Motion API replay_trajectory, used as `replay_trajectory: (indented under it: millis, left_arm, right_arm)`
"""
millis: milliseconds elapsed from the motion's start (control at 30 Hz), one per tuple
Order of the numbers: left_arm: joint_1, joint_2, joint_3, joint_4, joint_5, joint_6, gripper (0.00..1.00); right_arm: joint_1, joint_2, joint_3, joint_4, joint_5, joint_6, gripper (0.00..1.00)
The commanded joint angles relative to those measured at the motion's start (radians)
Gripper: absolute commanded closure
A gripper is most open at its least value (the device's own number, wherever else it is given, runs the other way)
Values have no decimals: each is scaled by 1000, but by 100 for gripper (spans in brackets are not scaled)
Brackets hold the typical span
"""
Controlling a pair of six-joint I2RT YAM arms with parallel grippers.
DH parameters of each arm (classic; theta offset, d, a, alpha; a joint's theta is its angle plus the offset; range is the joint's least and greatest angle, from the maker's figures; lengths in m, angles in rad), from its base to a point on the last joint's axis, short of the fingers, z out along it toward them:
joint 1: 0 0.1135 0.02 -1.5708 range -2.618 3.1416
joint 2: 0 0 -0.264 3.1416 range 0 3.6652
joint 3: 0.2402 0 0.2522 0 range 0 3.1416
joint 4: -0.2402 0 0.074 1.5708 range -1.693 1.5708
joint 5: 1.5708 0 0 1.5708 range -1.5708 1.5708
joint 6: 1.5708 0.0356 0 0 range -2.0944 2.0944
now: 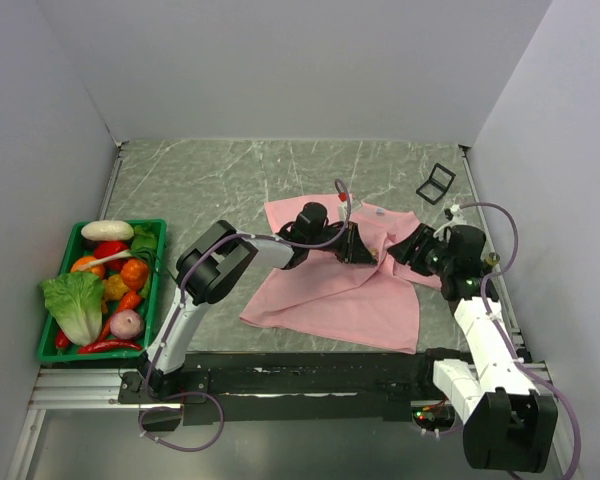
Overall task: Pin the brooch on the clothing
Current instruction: Adjust the crumpled clothing at the center of the board.
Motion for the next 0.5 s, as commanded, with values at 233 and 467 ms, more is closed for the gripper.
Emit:
replay_trajectory:
  millis: [233,467]
  left_arm:
    - [2,6,20,54,29,-18,92]
    - [4,36,41,41,35,-15,91]
  right_arm:
    - [-98,63,-91,96,-44,80,48]
    - [-97,136,-153,274,-150,73,43]
